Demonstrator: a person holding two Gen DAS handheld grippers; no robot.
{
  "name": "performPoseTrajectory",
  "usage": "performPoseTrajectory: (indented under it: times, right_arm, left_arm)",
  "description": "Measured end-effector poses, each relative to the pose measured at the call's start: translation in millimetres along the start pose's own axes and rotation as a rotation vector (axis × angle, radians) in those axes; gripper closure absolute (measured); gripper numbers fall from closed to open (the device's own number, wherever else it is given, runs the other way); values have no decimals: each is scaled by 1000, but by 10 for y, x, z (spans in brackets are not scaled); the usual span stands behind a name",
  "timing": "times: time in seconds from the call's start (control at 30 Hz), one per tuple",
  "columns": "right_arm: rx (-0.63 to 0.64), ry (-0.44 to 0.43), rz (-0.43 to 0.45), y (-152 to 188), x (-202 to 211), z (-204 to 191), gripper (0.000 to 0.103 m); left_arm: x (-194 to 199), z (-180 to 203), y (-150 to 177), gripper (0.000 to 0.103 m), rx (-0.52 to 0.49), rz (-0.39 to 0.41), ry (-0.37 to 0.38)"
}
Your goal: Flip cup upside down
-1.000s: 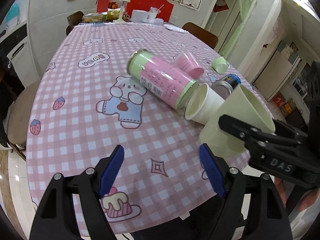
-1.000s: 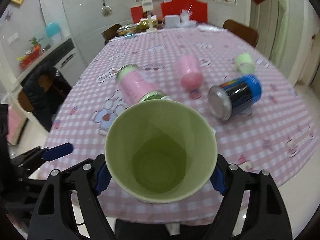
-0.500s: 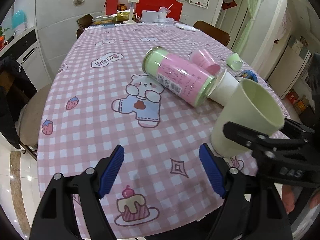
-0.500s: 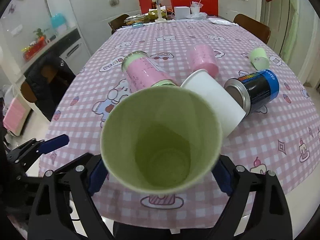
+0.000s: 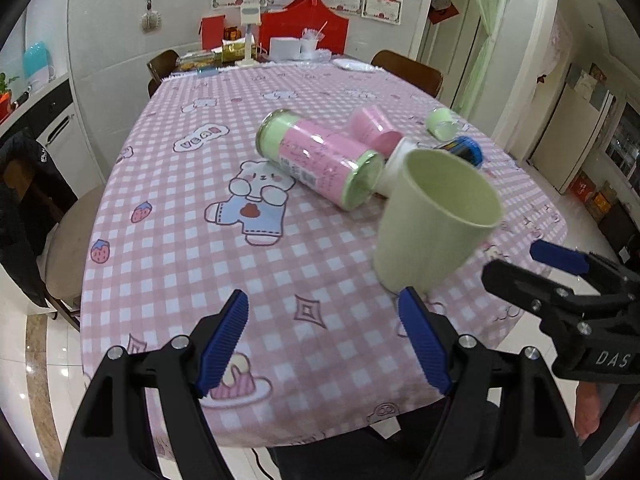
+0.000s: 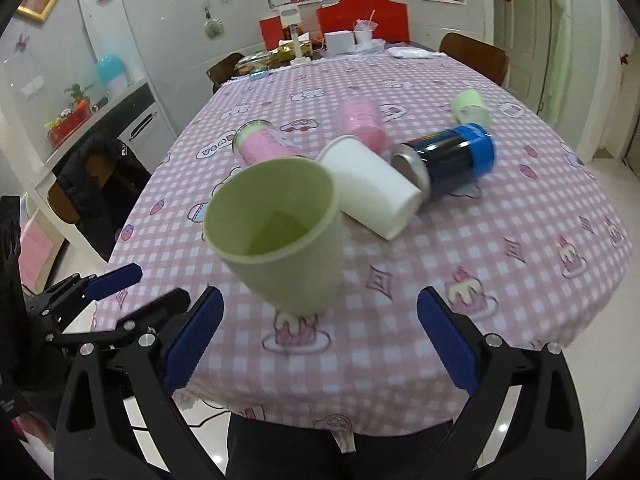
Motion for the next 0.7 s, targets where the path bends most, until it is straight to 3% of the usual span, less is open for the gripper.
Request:
performPoseTrajectory:
  times: [0.33,0.7]
  right_arm:
    - [26,-7,83,308,665,41,9]
    - [68,-15,246,416,1410,52,8]
  left_arm:
    - [634,243,196,26,7,78,-40]
    - [1289,492,286,26,12,206,-93]
Point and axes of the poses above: each gripper's, at about its wrist camera, not at the fingertips, and x roughly against the way its jaws point, z to its right, y to its underside, the point moved 4 cm from there along -x, roughly the way its jaws point, and after that the axes turned 14 degrees about -y, right-handed, at the moved point
